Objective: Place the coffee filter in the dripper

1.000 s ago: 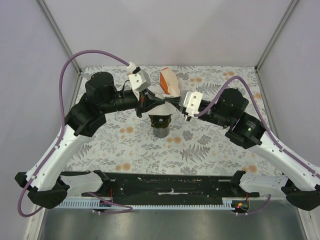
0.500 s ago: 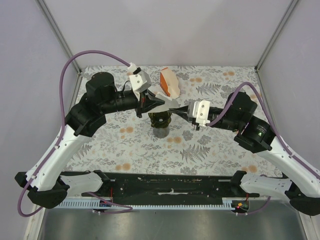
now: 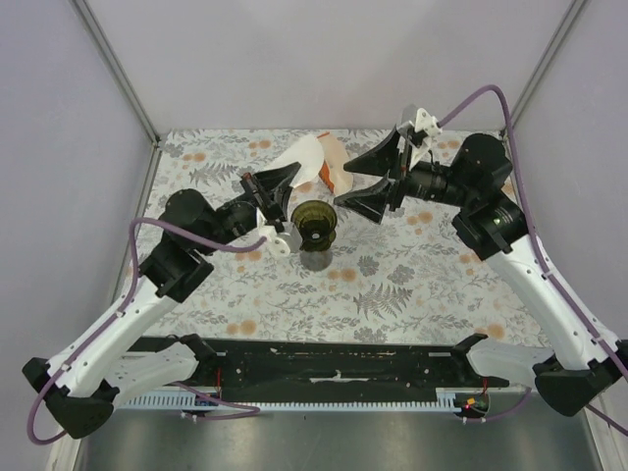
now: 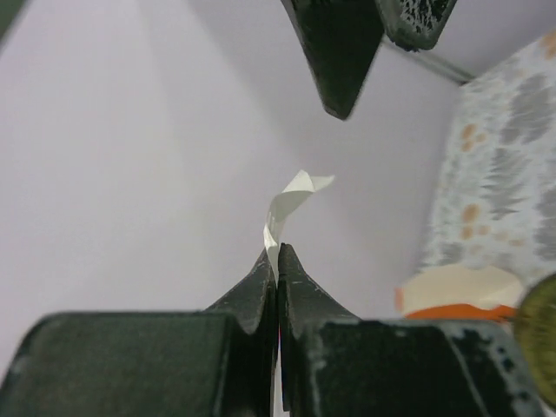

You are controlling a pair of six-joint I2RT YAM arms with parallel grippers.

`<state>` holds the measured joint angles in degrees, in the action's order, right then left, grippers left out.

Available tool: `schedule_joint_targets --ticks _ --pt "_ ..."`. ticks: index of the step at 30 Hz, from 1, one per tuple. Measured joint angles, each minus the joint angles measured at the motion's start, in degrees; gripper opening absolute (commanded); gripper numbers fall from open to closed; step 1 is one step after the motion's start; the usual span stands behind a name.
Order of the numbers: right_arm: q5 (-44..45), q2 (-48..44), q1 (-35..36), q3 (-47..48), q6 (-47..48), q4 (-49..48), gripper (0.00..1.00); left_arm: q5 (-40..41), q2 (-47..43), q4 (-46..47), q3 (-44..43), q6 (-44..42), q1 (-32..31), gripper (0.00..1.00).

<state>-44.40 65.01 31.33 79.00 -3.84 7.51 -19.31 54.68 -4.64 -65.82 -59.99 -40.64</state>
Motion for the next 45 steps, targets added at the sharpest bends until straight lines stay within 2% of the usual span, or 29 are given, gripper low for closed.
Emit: schedule_joint_targets --ticks 1,3,4,7,11,15,17,19,21,24,26,27,32,34,35,36,38,42,45 --pt "-1.9 1.5 -0.8 0.1 -4.7 -1.6 0.85 0.0 -0.7 5.1 2.8 -4.2 -0.1 0.02" --pt "-3.4 2.3 -1.3 0.1 -8.4 -2.6 0.89 -0.4 -0.7 13.9 6.4 -11.8 -0.3 0.02" --pt "-4.5 2.9 -1.4 0.1 -11.3 -3.7 0.98 -0.8 -0.6 17.8 8.1 -15.3 -0.3 0.02" --pt "-6.5 3.4 -1.4 0.1 -18.5 -7.5 0.98 -4.0 -1.7 27.6 13.6 -25.4 -0.3 0.02" --pt "-7.8 3.7 -1.4 0.1 -23.3 -11.4 0.97 -9.5 -3.5 33.2 18.0 -34.8 -0.3 0.02" --pt "-9.2 5.0 -1.4 0.3 -26.4 -14.9 0.89 -12.8 -4.7 36.2 19.6 -39.9 -0.4 0.02" --pt "-9.6 5.9 -1.5 0.6 -27.7 -16.0 0.82 -14.3 -5.0 37.3 20.1 -41.6 -0.4 0.02" --pt "-10.0 7.2 -1.5 1.3 -29.0 -17.5 0.69 -15.7 -5.3 38.1 20.7 -43.0 -0.6 0.02" --pt "-10.7 8.3 -1.5 1.7 -30.6 -19.5 0.46 -16.9 -5.4 38.3 21.3 -43.8 -1.0 0.02" --pt "-11.9 9.4 -1.5 2.0 -32.7 -22.0 0.17 -17.3 -5.6 37.9 21.8 -44.7 -1.2 0.02" --pt "-12.6 9.8 -1.5 2.2 -33.8 -23.0 0.02 -17.3 -5.7 37.3 21.8 -44.9 -1.3 0.02" --pt "-12.9 9.8 -1.5 2.2 -34.1 -23.4 0.0 -17.3 -5.9 37.0 21.8 -44.9 -1.3 0.02" --pt "-14.4 9.6 -1.4 2.5 -34.0 -23.3 0.0 -16.8 -7.1 33.7 21.8 -45.1 -1.4 0.02" --pt "-14.4 9.3 -1.4 2.5 -33.4 -22.4 0.29 -16.6 -7.3 32.6 21.8 -45.2 -1.4 0.02" --pt "-14.4 9.0 -1.4 2.5 -33.0 -21.7 0.41 -16.4 -7.4 32.0 21.8 -45.2 -1.4 0.02" --pt "-14.4 8.9 -1.4 2.5 -32.6 -21.2 0.5 -16.2 -7.3 31.6 21.8 -45.2 -1.4 0.02" --pt "-15.0 8.2 -1.5 2.3 -31.9 -21.2 0.6 -15.6 -7.2 31.8 21.8 -45.2 -1.4 0.02" --pt "-18.3 5.5 -1.5 -2.4 -31.5 -26.3 0.63 -15.1 -6.8 34.2 21.8 -45.1 -1.6 0.02" --pt "-20.2 4.9 -1.2 -4.5 -31.1 -28.5 0.6 -15.1 -6.7 35.5 21.8 -45.1 -2.0 0.02"
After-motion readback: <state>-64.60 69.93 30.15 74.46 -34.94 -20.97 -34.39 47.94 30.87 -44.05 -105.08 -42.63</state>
